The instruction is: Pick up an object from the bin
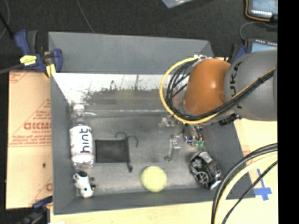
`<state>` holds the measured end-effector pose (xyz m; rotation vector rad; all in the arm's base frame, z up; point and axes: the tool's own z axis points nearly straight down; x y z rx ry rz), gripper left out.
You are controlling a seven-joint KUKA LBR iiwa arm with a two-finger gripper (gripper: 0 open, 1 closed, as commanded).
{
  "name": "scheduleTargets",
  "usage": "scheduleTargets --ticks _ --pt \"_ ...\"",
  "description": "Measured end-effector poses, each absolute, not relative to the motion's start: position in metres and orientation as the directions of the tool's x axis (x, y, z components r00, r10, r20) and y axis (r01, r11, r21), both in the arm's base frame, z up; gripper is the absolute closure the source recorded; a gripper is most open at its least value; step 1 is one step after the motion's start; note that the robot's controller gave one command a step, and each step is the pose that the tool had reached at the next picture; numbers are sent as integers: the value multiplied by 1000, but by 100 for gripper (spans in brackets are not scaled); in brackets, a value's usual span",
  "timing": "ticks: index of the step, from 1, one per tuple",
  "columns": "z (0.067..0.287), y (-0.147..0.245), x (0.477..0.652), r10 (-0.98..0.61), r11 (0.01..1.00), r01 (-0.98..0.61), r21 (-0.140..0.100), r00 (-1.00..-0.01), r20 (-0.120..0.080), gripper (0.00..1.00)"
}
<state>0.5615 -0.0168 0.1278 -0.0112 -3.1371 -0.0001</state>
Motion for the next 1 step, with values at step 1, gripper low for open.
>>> scheduleTargets --ticks 1 --pt "132 -17 563 7 1000 7 0 -1000 -3 0"
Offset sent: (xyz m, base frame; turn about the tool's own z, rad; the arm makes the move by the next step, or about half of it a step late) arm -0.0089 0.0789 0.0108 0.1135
